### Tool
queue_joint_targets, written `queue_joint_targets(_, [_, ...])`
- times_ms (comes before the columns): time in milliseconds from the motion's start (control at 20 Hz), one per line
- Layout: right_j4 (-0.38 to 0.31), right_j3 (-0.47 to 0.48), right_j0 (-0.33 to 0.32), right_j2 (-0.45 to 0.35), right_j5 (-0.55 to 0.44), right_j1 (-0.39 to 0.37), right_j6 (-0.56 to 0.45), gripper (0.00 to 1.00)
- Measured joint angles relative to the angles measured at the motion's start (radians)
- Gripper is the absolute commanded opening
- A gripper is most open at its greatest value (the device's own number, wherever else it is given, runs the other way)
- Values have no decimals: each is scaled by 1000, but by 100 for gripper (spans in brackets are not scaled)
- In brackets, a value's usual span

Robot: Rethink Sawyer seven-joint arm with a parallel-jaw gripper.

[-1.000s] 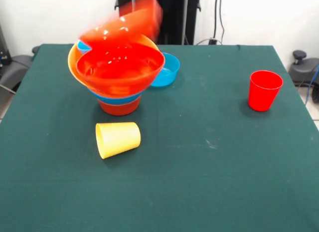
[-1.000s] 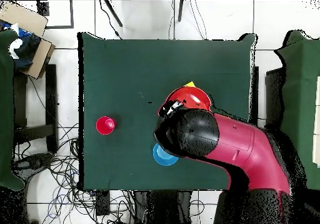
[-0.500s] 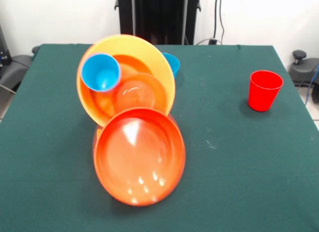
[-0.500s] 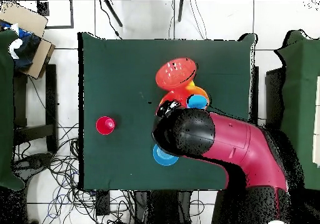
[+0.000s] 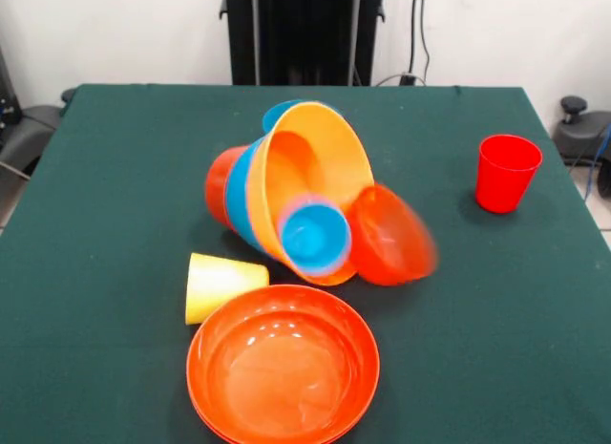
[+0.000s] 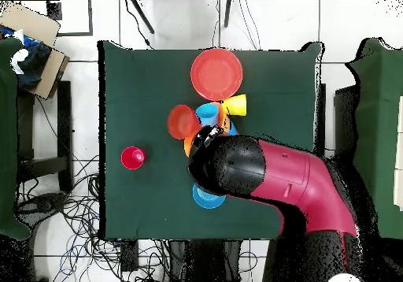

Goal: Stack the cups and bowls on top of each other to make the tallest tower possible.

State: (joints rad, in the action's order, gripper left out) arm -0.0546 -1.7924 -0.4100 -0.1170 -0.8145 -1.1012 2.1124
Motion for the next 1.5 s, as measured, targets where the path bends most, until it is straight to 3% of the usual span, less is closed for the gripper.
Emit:
queue_joint_targets(250, [-1,0,13,-20,60,38,0,100])
queue_joint_targets(400, [-3,0,47,-35,217,110,0,100])
queue_joint_targets(700, [-3,0,128,-30,365,184,0,100])
queue_joint_targets(1050, [-3,1,220,-10,348,199,0,100])
queue_joint_targets(1500, [-3,1,232,-3,268,158,0,100])
